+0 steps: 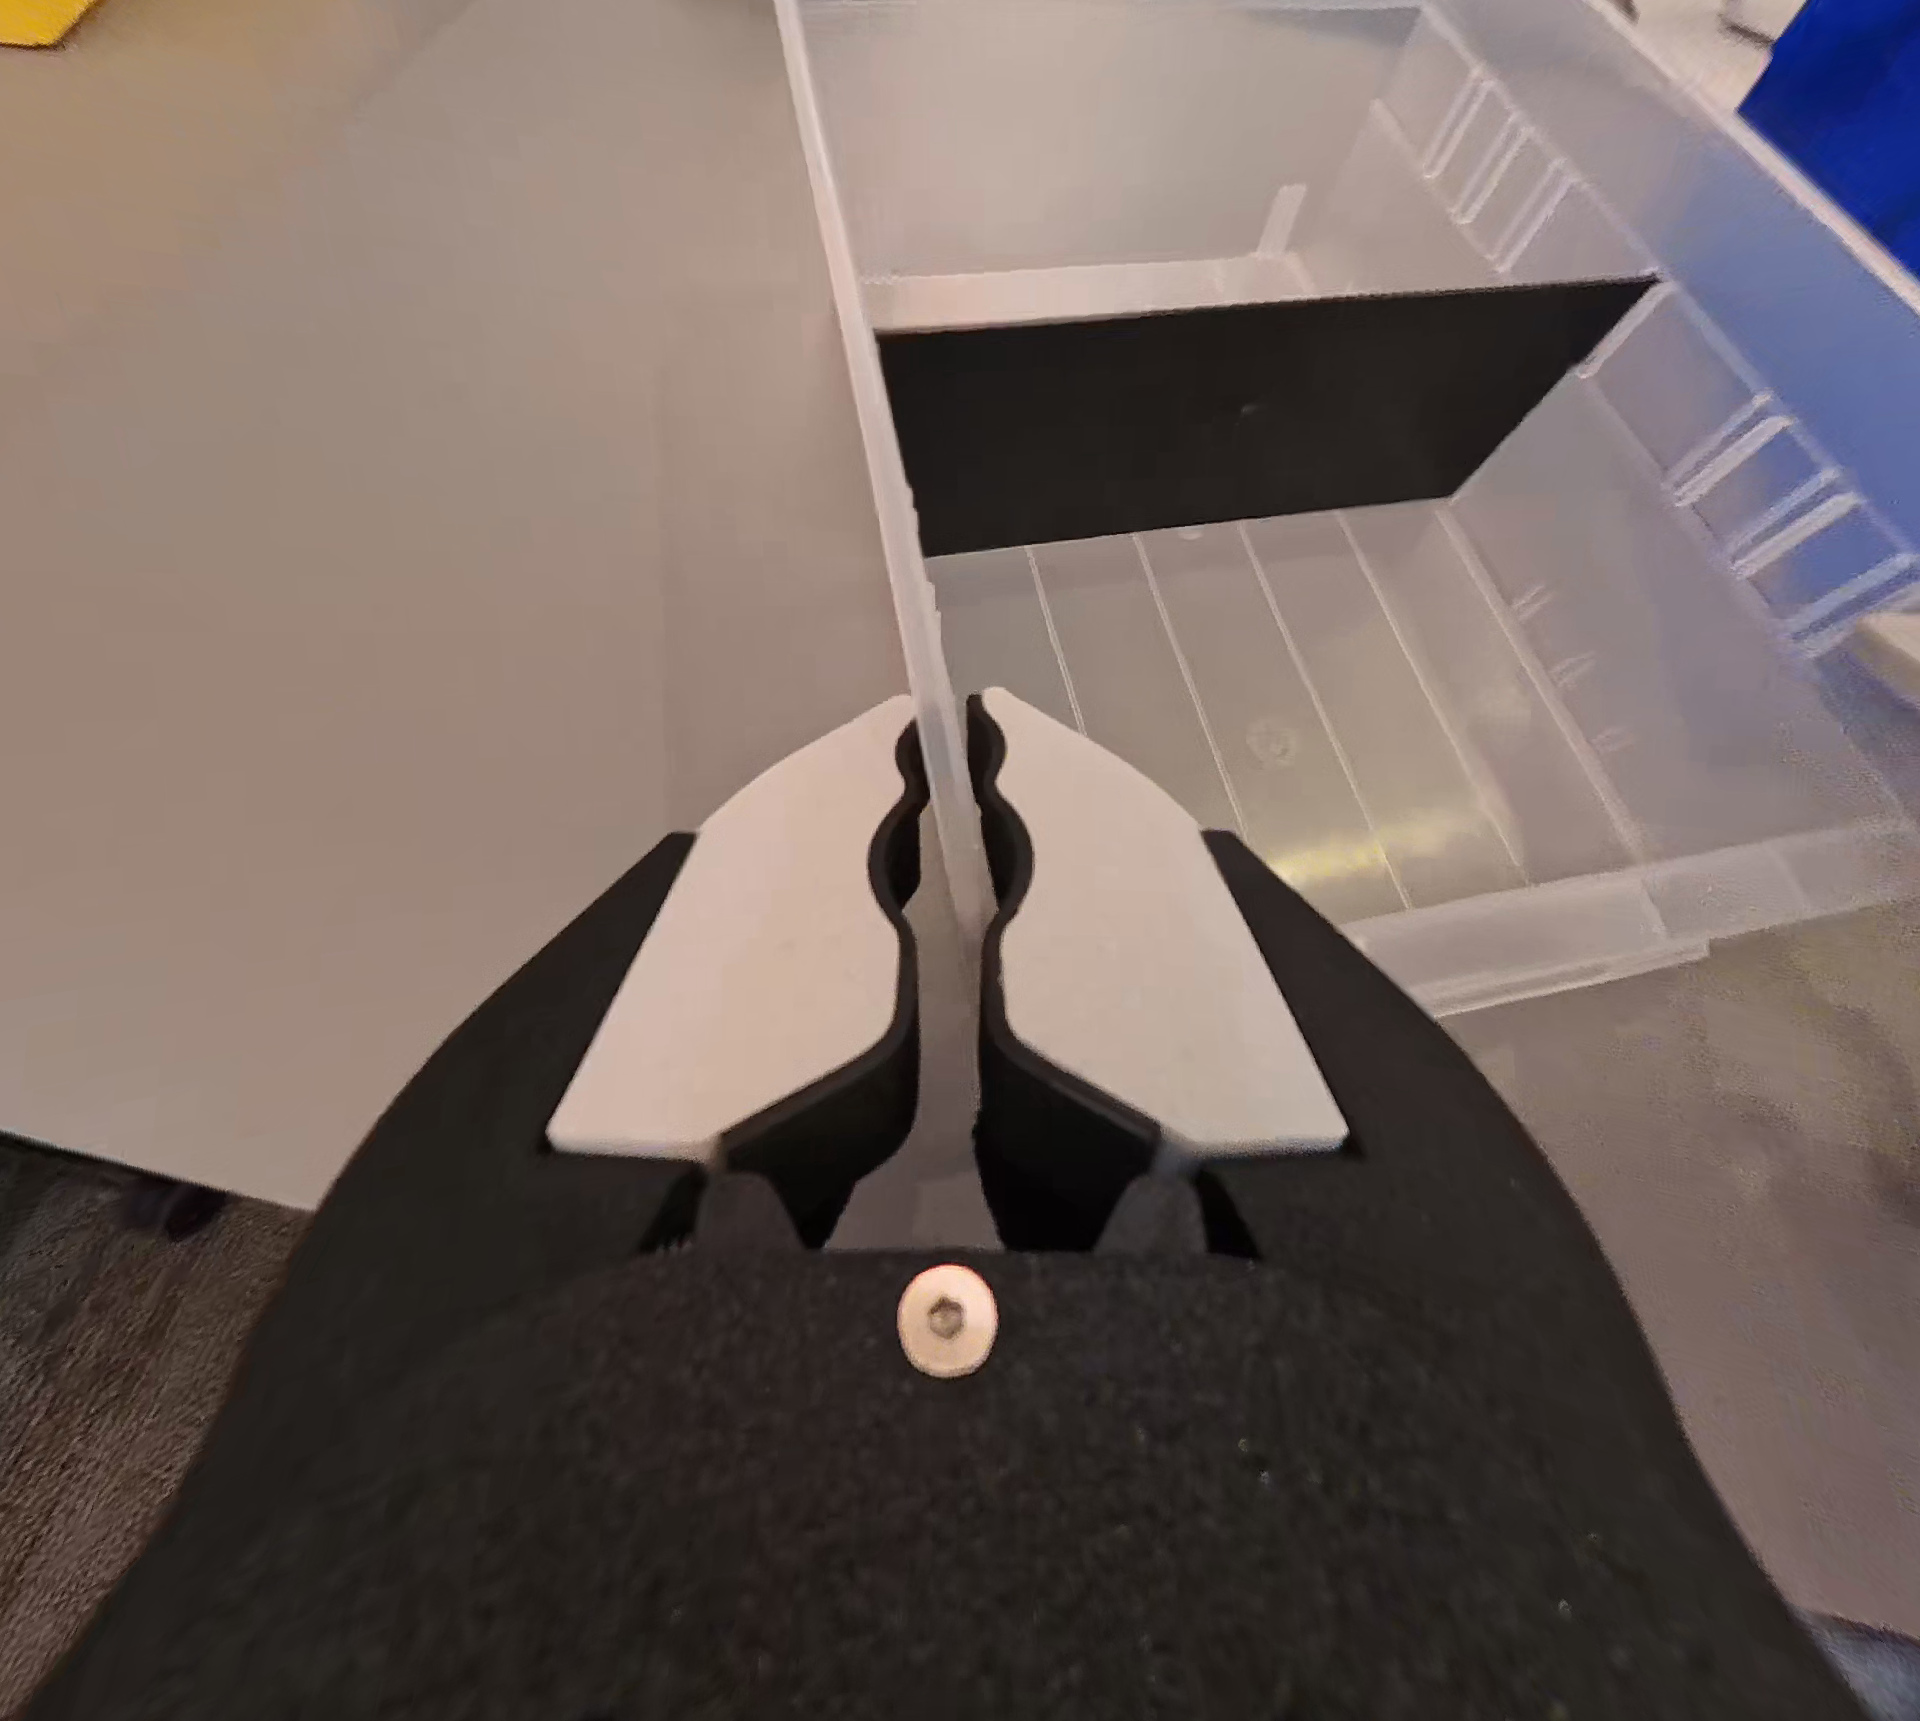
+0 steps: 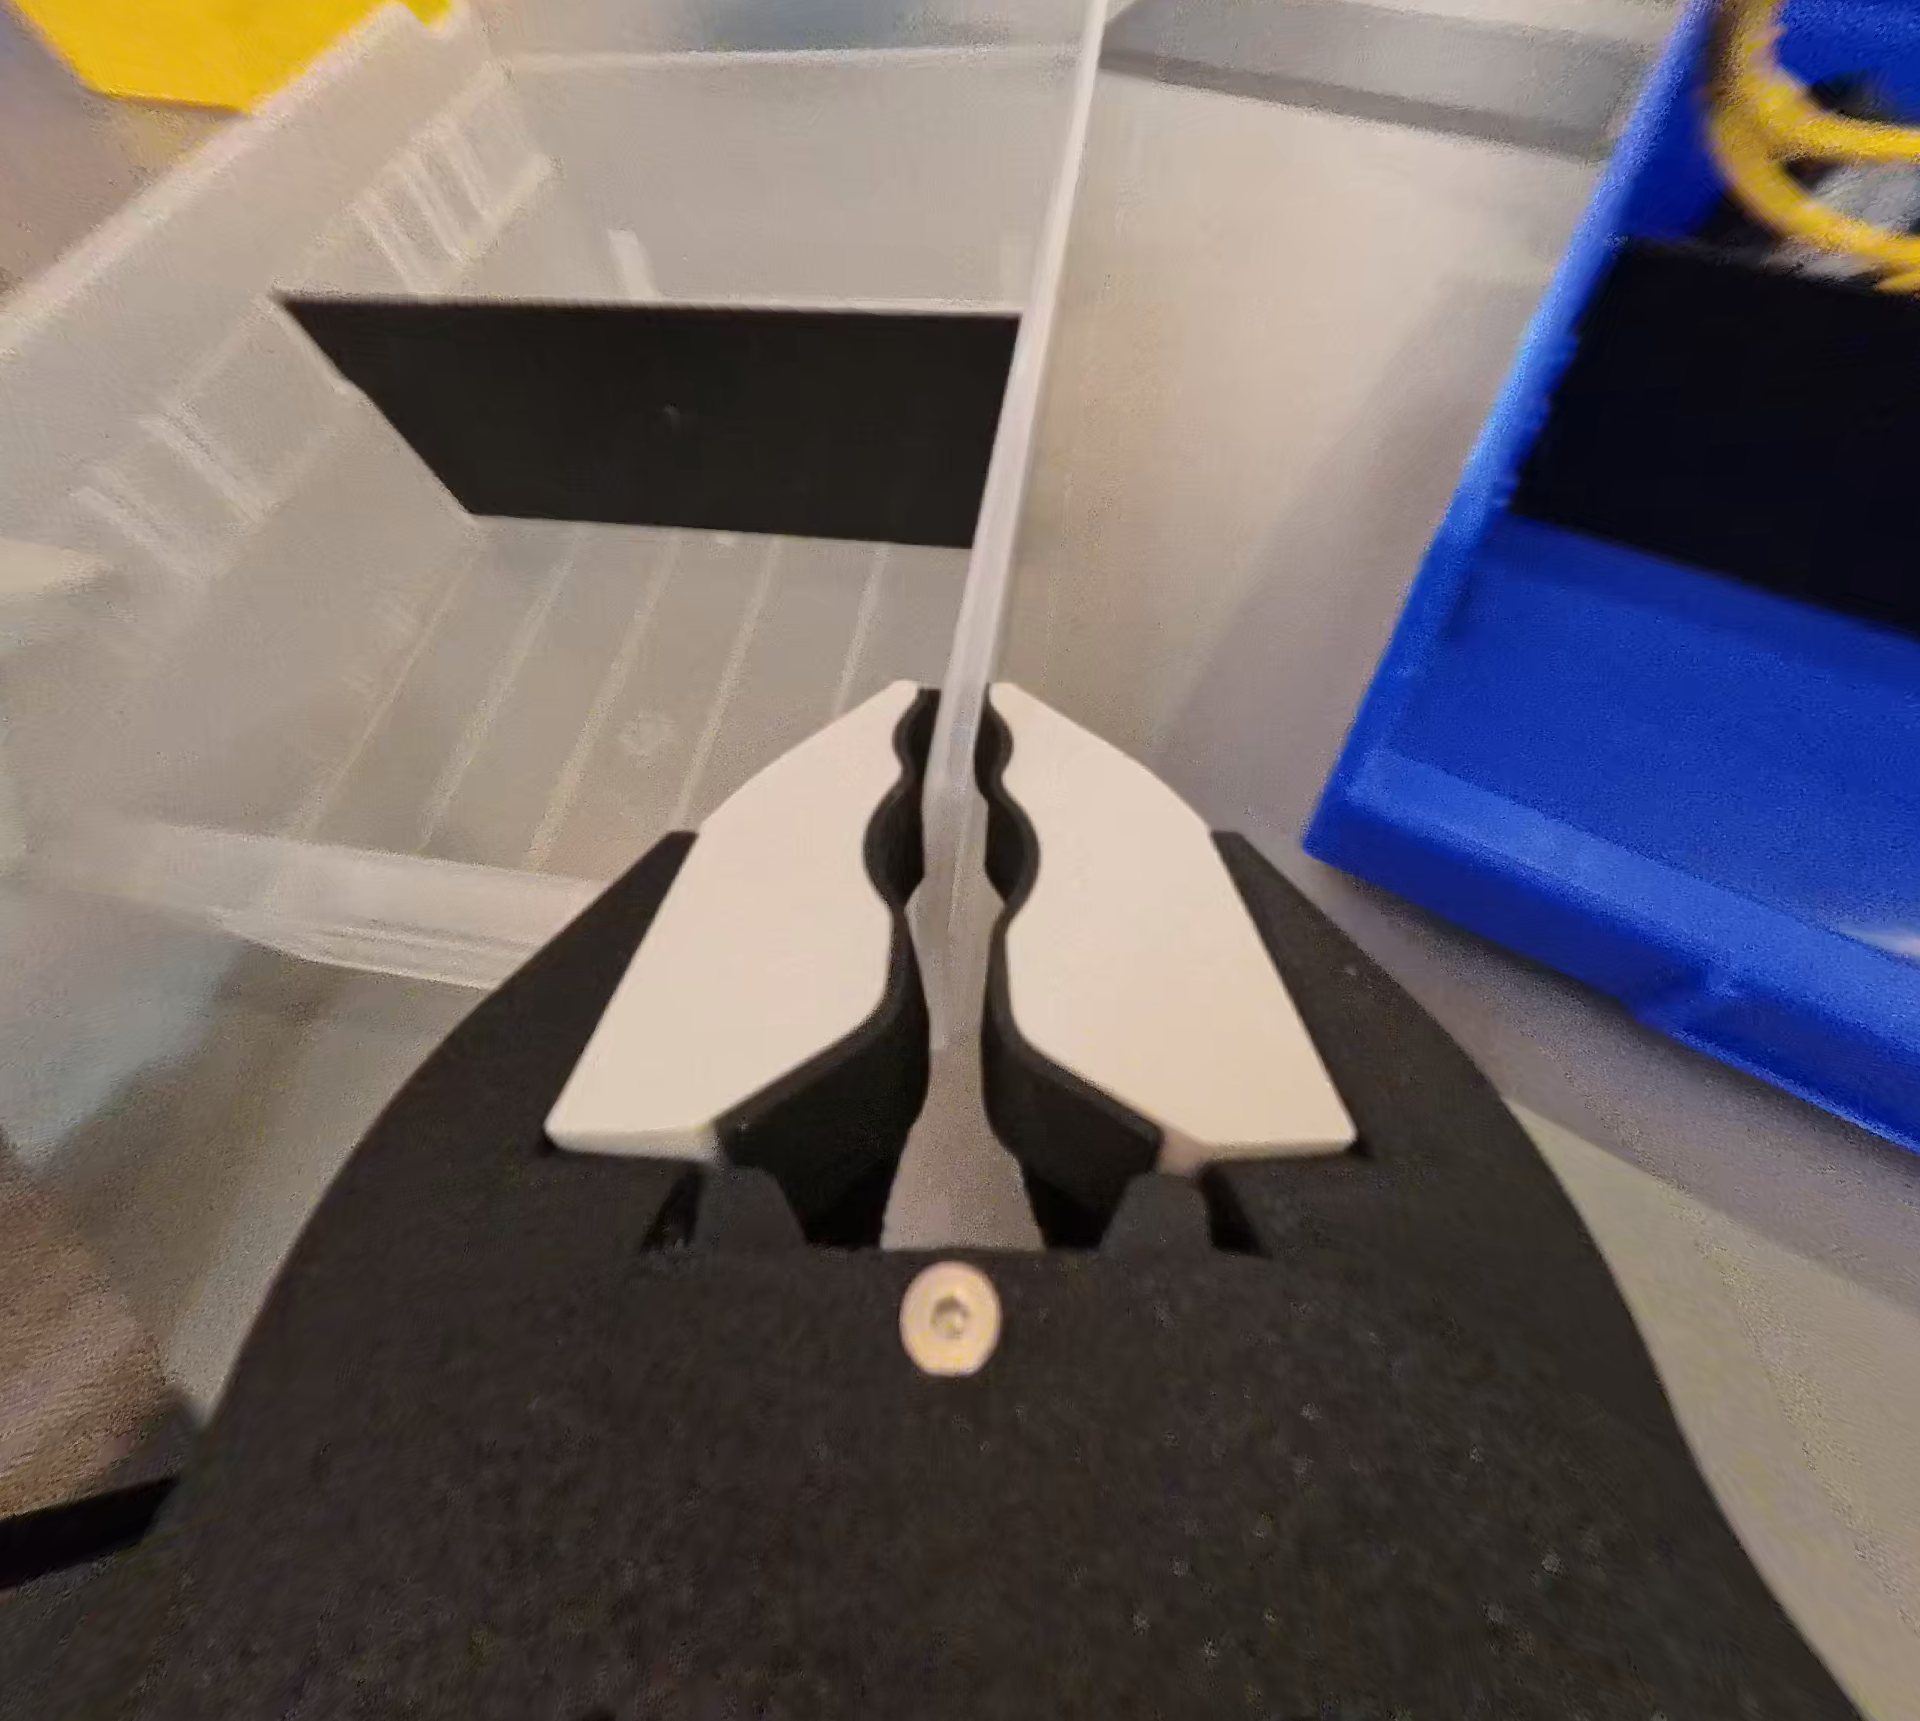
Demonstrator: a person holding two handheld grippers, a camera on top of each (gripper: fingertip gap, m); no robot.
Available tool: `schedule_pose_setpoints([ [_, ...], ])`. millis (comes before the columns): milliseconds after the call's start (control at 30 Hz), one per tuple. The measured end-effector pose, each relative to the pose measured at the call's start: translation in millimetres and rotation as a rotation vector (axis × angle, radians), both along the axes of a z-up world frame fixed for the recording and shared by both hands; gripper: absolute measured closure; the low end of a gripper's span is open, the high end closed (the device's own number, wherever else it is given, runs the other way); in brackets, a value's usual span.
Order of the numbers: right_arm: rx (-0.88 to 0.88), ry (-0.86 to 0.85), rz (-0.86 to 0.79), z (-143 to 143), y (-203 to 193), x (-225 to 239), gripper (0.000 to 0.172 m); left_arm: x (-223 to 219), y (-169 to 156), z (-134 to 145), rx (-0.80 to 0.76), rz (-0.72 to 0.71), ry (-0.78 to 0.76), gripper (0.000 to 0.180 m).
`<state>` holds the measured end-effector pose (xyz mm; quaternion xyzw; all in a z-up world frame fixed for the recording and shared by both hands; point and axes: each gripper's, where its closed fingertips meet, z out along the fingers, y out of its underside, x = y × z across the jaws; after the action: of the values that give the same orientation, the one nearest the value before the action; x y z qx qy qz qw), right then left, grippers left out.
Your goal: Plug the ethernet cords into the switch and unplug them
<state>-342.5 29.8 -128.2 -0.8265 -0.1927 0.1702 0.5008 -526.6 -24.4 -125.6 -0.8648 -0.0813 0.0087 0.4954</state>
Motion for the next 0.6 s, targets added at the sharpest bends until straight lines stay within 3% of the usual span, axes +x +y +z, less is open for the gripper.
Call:
schedule_pose_setpoints([
  [33, -0.022, 0.036, 0.007, 0.1, 1.2, -1.8, 0.166, 1.1, -0.6, 0.6, 0.001, -0.013, 0.006, 0.174],
  [133, 0.043, -0.093, 0.012, 7.9, -2.3, 3.4, 0.167, 5.0, -3.6, 7.3, 0.023, -0.015, 0.007, 0.175],
  [333, 0.277, -0.033, -0.018, 82.5, -12.2, 39.1, 0.166, 42.8, -6.1, 95.4, 0.253, -0.071, 0.132, 0.175],
  [433, 0.368, -0.027, -0.079, 116.7, -15.0, 84.5, 0.166, 88.1, 5.2, 126.9, 0.312, -0.15, 0.173, 0.175],
  [600, 0.396, -0.032, -0.257, 142.7, -21.9, 193.1, 0.164, 200.2, 44.6, 157.4, 0.353, -0.349, 0.111, 0.176],
])
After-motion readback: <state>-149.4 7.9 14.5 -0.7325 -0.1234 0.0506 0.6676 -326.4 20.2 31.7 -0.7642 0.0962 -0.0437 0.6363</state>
